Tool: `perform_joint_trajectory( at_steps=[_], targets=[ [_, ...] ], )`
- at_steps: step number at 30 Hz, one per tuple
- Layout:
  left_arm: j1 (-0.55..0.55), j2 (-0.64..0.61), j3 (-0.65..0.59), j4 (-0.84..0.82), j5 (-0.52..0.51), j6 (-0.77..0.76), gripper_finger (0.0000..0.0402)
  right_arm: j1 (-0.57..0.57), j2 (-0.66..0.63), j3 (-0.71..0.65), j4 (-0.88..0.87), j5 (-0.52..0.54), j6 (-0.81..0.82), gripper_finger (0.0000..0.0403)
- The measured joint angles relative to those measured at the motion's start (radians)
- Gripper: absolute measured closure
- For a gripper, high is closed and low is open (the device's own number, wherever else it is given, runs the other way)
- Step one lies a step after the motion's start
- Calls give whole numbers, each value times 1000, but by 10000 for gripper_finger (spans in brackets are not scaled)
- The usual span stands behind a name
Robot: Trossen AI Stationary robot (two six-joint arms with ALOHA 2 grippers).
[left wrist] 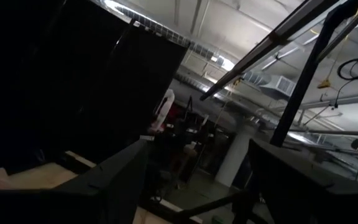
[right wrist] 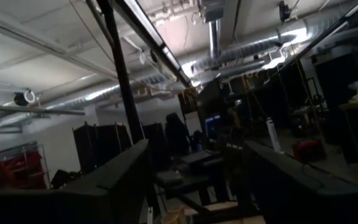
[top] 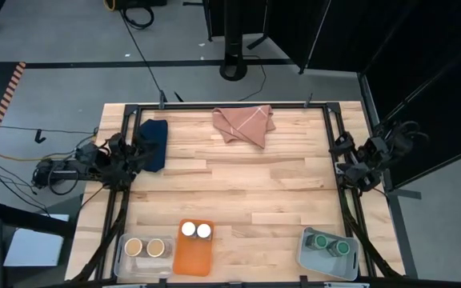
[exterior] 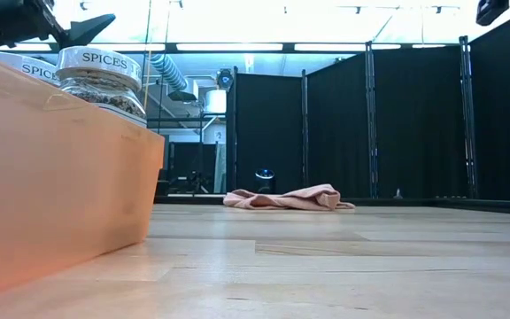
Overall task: Sort spices by type
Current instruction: Return to Home Position
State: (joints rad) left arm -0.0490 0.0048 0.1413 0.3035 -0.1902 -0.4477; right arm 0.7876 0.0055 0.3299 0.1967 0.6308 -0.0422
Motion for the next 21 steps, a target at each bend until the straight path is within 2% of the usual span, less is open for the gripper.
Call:
perform_joint_trajectory(
  at_steps=[8, 11, 13, 15, 18, 21],
  targets=[
    [-6, 0, 0, -8, 5, -3, 117, 0, 0, -88, 166, 21, -65, 146],
    [-5, 0, 0, -9, 6, -8, 117, 0, 0, -132, 265, 71, -128, 144],
    [-6, 0, 0, -9, 7, -8, 117, 0, 0, -165, 362, 64, -168, 143],
    [-6, 0, 0, -8, 9, -8, 117, 0, 0, -193, 452, -25, -201, 142],
    [-6, 0, 0, -9, 10, -9, 117, 0, 0, -193, 467, -208, -211, 144],
    [-6, 0, 0, -9, 10, -8, 117, 0, 0, -163, 370, -229, -119, 146]
  ],
)
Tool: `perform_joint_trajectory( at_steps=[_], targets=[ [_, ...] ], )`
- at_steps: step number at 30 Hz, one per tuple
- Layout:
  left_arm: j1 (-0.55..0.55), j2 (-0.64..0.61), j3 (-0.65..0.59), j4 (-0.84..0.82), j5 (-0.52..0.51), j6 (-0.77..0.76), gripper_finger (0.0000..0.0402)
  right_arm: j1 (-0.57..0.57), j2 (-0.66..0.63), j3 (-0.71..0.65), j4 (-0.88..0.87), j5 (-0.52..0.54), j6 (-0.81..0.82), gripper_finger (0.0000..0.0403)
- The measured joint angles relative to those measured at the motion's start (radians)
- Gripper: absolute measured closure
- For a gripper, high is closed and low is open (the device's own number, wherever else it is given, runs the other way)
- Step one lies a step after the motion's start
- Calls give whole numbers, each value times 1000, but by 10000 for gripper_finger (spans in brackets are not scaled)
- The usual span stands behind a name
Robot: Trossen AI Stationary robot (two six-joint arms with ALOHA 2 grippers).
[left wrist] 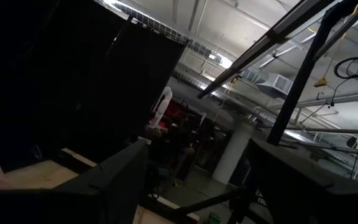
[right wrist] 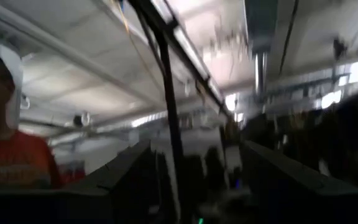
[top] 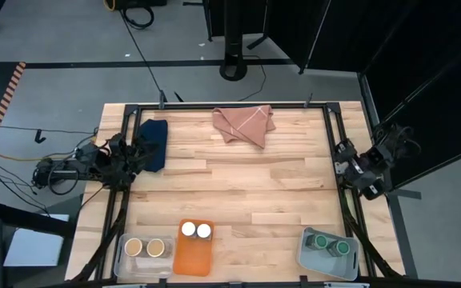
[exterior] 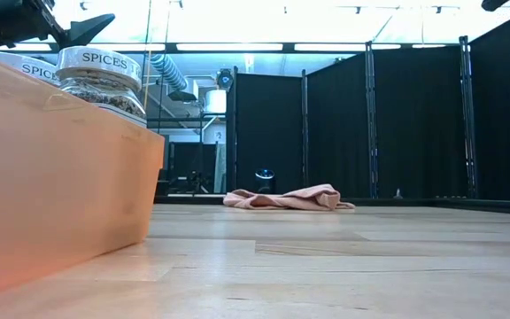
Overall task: Sort spices by type
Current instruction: Return to Home Position
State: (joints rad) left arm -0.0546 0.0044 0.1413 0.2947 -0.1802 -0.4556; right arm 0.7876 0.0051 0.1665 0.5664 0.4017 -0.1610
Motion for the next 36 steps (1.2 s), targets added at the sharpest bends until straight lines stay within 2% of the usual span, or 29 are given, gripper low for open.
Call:
perform_joint_trajectory(
  at_steps=[5, 11, 14, 19, 29, 36],
  targets=[
    [0, 0, 0, 0, 17, 1, 117, -11, 0, 64, -193, 3, 130, 144],
    [0, 0, 0, 0, 64, 7, 117, -51, 0, 122, -274, -77, 163, 143],
    [0, 0, 0, 0, 85, 7, 117, -79, 0, 137, -304, -82, 158, 146],
    [0, 0, 0, -1, 89, 19, 117, -151, 0, 137, -339, -82, 141, 146],
    [0, 0, 0, -19, 88, 59, 117, -307, 0, 137, -426, -119, 250, 145],
    [0, 0, 0, -43, 88, 59, 117, -413, 0, 137, -555, -203, 360, 145]
  ],
)
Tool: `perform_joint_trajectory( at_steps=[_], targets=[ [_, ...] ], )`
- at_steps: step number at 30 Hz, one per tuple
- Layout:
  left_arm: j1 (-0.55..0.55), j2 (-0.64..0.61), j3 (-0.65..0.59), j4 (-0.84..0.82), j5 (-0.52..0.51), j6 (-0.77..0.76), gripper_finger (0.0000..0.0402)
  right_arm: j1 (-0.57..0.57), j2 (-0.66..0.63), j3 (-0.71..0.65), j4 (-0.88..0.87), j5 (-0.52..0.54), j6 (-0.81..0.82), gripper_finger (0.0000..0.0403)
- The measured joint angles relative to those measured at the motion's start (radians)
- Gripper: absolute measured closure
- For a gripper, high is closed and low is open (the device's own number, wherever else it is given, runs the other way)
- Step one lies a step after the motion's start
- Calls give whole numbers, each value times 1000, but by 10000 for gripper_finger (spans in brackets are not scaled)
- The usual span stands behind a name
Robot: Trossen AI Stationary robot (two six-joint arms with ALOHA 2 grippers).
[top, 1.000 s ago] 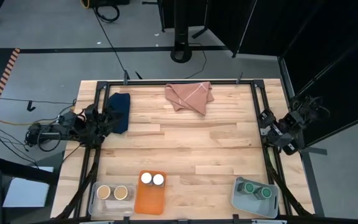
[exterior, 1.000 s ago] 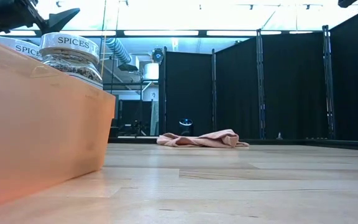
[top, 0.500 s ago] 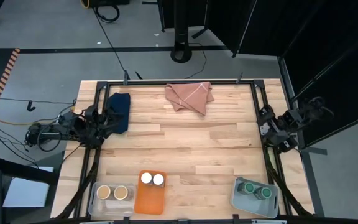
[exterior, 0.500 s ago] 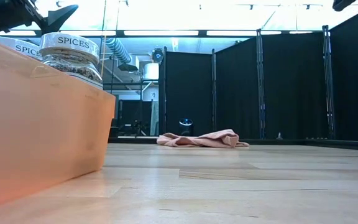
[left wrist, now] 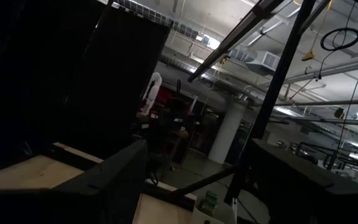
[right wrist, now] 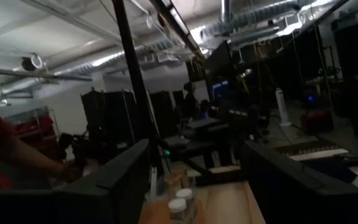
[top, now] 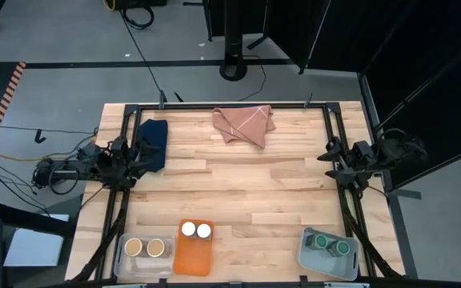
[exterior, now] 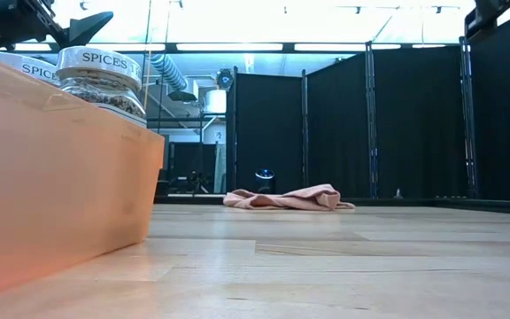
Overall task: Sort spices by type
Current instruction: Return to Home Position
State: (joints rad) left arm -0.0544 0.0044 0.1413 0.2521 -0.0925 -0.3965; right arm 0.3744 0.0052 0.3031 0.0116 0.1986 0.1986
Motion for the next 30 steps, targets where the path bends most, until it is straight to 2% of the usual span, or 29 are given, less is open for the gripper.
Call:
perform_joint_trajectory(
  at_steps=[8, 15, 23, 30],
  targets=[
    [0, 0, 0, 4, 0, 0, 117, -137, 0, 0, -68, -91, -17, 144],
    [0, 0, 0, 4, -1, 32, 117, -253, 0, -64, -88, -149, 4, 146],
    [0, 0, 0, -23, -7, 56, 117, -389, 0, -104, -87, -351, 65, 143],
    [0, 0, 0, -63, -15, 77, 117, -502, 0, -173, -71, -446, 92, 148]
  ],
)
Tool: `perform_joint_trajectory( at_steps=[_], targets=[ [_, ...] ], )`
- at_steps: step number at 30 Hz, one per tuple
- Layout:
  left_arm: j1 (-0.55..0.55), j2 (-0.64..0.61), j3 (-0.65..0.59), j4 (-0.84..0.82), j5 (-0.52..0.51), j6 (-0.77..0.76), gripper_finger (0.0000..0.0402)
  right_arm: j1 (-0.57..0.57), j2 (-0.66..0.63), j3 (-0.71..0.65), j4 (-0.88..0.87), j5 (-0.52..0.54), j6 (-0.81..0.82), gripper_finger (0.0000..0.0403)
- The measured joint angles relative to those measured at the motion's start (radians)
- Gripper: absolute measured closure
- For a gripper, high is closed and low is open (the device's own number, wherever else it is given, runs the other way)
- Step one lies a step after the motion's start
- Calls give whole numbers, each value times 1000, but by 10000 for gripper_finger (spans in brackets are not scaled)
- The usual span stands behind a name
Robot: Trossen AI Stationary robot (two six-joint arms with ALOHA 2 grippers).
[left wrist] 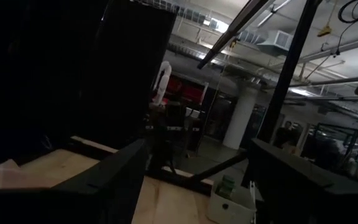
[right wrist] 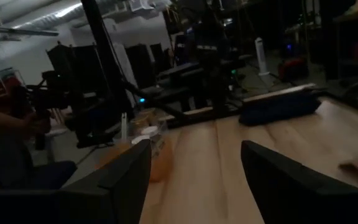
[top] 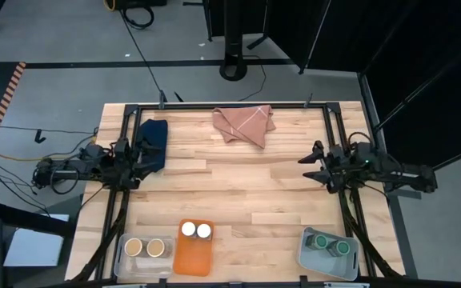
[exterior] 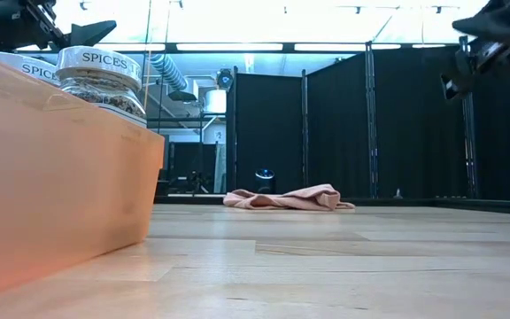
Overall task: Sort spices by type
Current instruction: Return to Home Position
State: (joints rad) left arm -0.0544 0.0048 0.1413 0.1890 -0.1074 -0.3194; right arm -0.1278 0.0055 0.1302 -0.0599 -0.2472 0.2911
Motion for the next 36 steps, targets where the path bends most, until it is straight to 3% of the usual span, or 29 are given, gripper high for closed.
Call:
perform_joint_trajectory(
  at_steps=[5, 15, 21, 23, 26, 36],
  targets=[
    [0, 0, 0, -18, -12, 25, 117, -80, 0, -123, 161, -109, 72, 145],
    [0, 0, -1, -90, -135, 95, 117, -235, 6, -124, 186, -191, 48, 145],
    [0, 0, -54, -48, -120, 111, 117, -284, 6, -124, 225, -249, 85, 146],
    [0, 0, -121, 58, -52, 89, 117, -294, 6, -124, 229, -252, 91, 144],
    [-2, 2, -131, 33, 32, 63, 117, -307, 6, -124, 249, -252, 91, 143],
    [-1, -4, -133, 38, -39, 79, 117, -360, 6, -124, 221, -252, 22, 145]
  ],
)
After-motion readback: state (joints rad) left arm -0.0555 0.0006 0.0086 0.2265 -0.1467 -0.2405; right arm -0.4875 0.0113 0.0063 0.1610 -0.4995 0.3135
